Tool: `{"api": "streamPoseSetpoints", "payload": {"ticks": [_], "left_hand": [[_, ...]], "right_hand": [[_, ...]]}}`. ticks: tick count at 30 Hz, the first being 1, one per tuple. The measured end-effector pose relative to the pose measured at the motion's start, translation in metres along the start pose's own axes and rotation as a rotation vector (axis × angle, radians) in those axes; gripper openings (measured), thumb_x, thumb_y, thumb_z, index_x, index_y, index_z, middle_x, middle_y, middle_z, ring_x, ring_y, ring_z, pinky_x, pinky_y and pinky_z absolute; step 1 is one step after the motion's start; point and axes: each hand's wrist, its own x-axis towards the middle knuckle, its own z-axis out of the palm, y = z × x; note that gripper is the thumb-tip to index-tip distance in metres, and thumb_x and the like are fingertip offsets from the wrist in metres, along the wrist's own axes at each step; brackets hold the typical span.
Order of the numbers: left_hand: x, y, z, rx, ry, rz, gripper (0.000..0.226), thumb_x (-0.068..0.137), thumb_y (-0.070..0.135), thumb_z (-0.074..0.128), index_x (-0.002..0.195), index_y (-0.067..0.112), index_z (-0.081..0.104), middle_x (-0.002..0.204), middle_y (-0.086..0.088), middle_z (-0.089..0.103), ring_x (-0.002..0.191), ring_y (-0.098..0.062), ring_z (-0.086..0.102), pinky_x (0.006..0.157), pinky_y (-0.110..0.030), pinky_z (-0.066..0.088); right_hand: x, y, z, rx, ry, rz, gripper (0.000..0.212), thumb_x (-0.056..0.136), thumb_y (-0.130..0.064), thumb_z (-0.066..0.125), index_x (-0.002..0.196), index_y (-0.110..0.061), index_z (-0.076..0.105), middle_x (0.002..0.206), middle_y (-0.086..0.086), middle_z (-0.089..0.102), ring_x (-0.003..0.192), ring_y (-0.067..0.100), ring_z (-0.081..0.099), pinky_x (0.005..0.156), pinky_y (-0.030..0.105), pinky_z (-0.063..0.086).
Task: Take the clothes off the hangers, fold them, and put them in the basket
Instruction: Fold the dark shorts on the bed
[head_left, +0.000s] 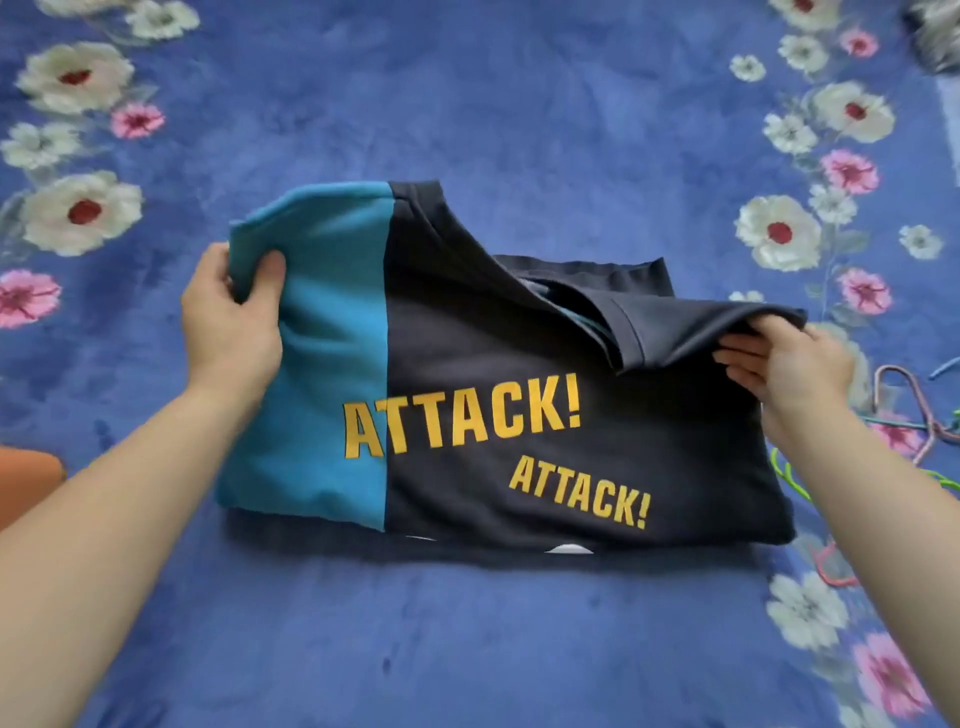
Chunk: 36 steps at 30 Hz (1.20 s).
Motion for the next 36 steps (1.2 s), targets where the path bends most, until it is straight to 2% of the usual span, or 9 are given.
{"api": "streamPoseSetpoints", "payload": {"ticks": [3, 6, 11, 14, 17, 22, 29, 33, 36], "left_hand": [[0.034, -0.02, 0.025, 0.08, -0.046, -0.129, 0.017, 0.095, 0.039, 0.059, 0.1, 0.024, 0.055, 0.09, 0.006, 0.058, 0.08, -0.008, 0.055, 0.071, -0.018, 0.045], [0.031, -0.044, 0.034, 0.18, -0.145, -0.404, 0.05, 0.092, 0.045, 0.061, 0.13, 0.014, 0.049, 0.115, 0.002, 0.054, 0.1, -0.018, 0.056, 0.083, -0.03, 0.044], [0.016, -0.063, 0.021, 0.205, -0.182, -0.323, 0.022, 0.093, 0.044, 0.061, 0.089, 0.022, 0.063, 0.094, 0.002, 0.068, 0.083, -0.016, 0.063, 0.075, -0.032, 0.05], [0.021, -0.063, 0.023, 0.218, -0.11, -0.121, 0.023, 0.097, 0.04, 0.056, 0.078, 0.028, 0.058, 0.081, 0.014, 0.063, 0.067, 0.003, 0.056, 0.066, -0.02, 0.048], [0.025, -0.076, 0.027, 0.344, -0.01, -0.14, 0.027, 0.094, 0.045, 0.056, 0.086, 0.019, 0.061, 0.086, 0.0, 0.063, 0.077, -0.017, 0.055, 0.073, -0.034, 0.046], [-0.003, -0.087, 0.018, 0.605, -0.104, -0.28, 0.051, 0.099, 0.047, 0.044, 0.097, -0.002, 0.058, 0.105, -0.021, 0.062, 0.102, -0.041, 0.052, 0.088, -0.048, 0.04], [-0.062, -0.097, -0.025, 0.765, -0.226, -0.352, 0.058, 0.096, 0.061, 0.038, 0.091, 0.008, 0.059, 0.113, -0.022, 0.062, 0.11, -0.044, 0.051, 0.082, -0.045, 0.035], [-0.067, -0.094, -0.028, 0.753, -0.236, -0.351, 0.061, 0.097, 0.061, 0.035, 0.08, 0.007, 0.058, 0.106, -0.025, 0.061, 0.106, -0.046, 0.051, 0.08, -0.043, 0.034], [-0.071, -0.083, -0.038, 0.702, -0.172, -0.281, 0.07, 0.098, 0.059, 0.036, 0.065, -0.001, 0.047, 0.075, -0.022, 0.054, 0.085, -0.042, 0.049, 0.074, -0.044, 0.035]], "right_hand": [[0.026, 0.003, 0.019, -0.086, -0.057, 0.151, 0.041, 0.094, -0.04, 0.059, 0.125, -0.014, 0.052, 0.093, 0.006, 0.067, 0.075, 0.014, 0.066, 0.064, 0.025, 0.052], [0.024, 0.027, 0.03, -0.552, -0.066, -0.037, 0.067, 0.085, -0.044, 0.067, 0.142, -0.017, 0.045, 0.107, 0.004, 0.065, 0.094, 0.019, 0.064, 0.086, 0.038, 0.053], [-0.002, 0.043, 0.05, -0.971, -0.277, -0.51, 0.032, 0.09, -0.029, 0.06, 0.12, -0.02, 0.064, 0.119, -0.001, 0.059, 0.116, 0.021, 0.053, 0.097, 0.033, 0.04], [0.001, 0.042, 0.069, -1.106, -0.429, -0.504, 0.054, 0.096, -0.043, 0.05, 0.148, -0.035, 0.038, 0.156, -0.003, 0.033, 0.146, 0.017, 0.021, 0.116, 0.039, 0.02], [0.01, 0.047, 0.073, -1.359, -0.5, -0.415, 0.056, 0.099, -0.055, 0.031, 0.152, -0.045, 0.015, 0.164, -0.007, 0.004, 0.15, 0.016, -0.003, 0.119, 0.046, 0.005], [-0.001, 0.07, 0.046, -1.192, -0.161, -0.373, 0.055, 0.1, -0.046, 0.038, 0.15, -0.027, 0.031, 0.162, 0.0, 0.019, 0.149, 0.02, 0.012, 0.116, 0.047, 0.011], [-0.063, 0.134, -0.048, -1.047, 0.116, -0.131, 0.066, 0.091, -0.053, 0.044, 0.139, -0.008, 0.042, 0.136, 0.022, 0.048, 0.127, 0.04, 0.04, 0.104, 0.054, 0.031], [-0.049, 0.121, -0.055, -0.877, 0.126, 0.1, 0.054, 0.09, -0.058, 0.054, 0.094, -0.004, 0.059, 0.104, 0.022, 0.061, 0.111, 0.041, 0.053, 0.091, 0.047, 0.039], [-0.052, 0.098, -0.058, -0.863, 0.065, 0.043, 0.059, 0.091, -0.057, 0.054, 0.059, -0.007, 0.052, 0.074, 0.02, 0.056, 0.086, 0.039, 0.057, 0.074, 0.042, 0.04]]}}
